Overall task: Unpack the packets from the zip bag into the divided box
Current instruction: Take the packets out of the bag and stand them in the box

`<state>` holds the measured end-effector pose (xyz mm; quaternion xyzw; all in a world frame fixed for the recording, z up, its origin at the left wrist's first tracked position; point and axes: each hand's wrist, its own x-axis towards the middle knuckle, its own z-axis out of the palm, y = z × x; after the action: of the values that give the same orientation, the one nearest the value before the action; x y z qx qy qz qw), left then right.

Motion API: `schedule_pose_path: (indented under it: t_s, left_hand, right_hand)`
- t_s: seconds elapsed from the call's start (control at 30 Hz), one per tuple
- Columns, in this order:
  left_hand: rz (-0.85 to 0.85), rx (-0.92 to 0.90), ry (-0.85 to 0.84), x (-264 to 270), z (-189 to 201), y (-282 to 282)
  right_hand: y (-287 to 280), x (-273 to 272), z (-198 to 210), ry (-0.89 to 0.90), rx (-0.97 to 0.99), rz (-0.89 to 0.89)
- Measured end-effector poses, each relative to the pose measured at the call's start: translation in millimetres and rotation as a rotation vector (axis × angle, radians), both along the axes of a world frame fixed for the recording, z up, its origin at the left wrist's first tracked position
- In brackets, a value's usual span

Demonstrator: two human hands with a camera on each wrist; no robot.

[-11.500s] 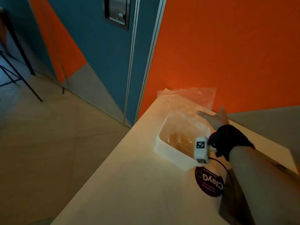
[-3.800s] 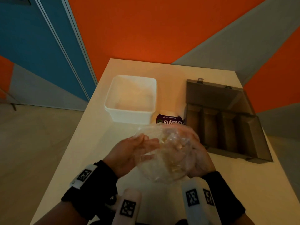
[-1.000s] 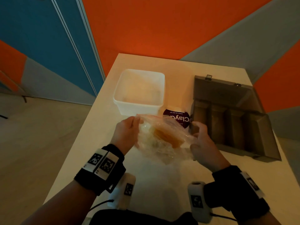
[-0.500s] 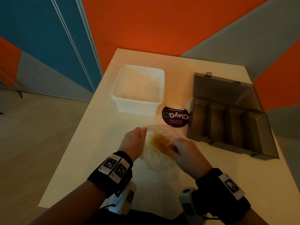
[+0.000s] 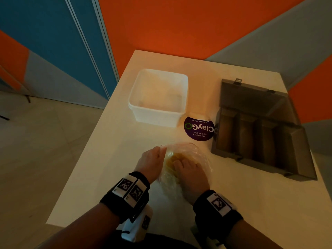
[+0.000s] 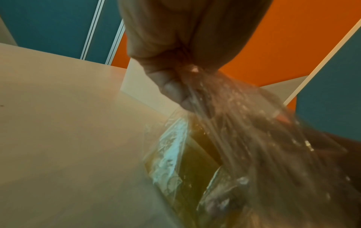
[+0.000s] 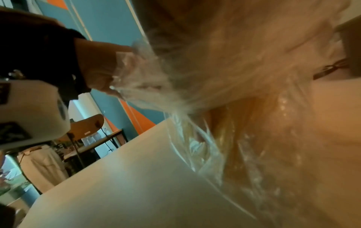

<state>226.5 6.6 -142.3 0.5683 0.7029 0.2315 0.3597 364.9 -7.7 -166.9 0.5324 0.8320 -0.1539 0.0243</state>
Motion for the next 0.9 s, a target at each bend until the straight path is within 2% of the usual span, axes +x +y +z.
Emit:
schedule_pose_path:
  t_s: [0.17, 0.27, 0.37, 0.43, 0.53, 0.67, 0.7, 0.73, 0.8, 0.9]
  left_hand:
    - [-0.035, -0.009, 0.015, 0.9, -4.0, 0.3]
    - [-0.019, -0.019, 0.014, -1.8, -5.2, 1.4]
    - [0.004, -0.016, 0.031, -6.1, -6.2, 6.2]
    - [0.008, -0.017, 0.069, -8.1, -5.5, 10.6]
    - [0.015, -0.031, 0.102, -11.2, -4.0, 16.8]
    - [0.081, -0.051, 0.079, -15.0, -3.6, 18.2]
    - [0.091, -0.053, 0.069, -14.4, -4.4, 17.9]
    - [0.098, -0.056, 0.057, -13.2, -4.8, 17.0]
    - [0.099, -0.070, 0.037, -10.4, -5.3, 15.2]
    - [0.098, -0.079, 0.020, -9.1, -6.8, 13.0]
  right_hand:
    - [-3.4, -3.2, -5.6, 0.044, -0.108, 0.092]
    - [-2.0, -0.3, 1.7, 0.164, -0.192, -0.008]
    - [2.0, 6.1, 19.1, 0.172, -0.152, 0.018]
    - [2.6, 11.2, 36.5, 0.226, -0.093, -0.037]
    - [5.8, 22.2, 56.9, 0.379, 0.028, -0.198]
    - [30.2, 65.0, 70.5, 1.002, -0.102, -0.776]
    - [39.8, 81.5, 70.2, 1.080, -0.097, -0.893]
    - [49.6, 99.4, 69.2, 1.087, -0.070, -0.977]
    - [69.4, 135.4, 63.5, 0.979, -0.029, -1.078]
    - [95.9, 178.5, 51.4, 0.807, -0.044, -1.136]
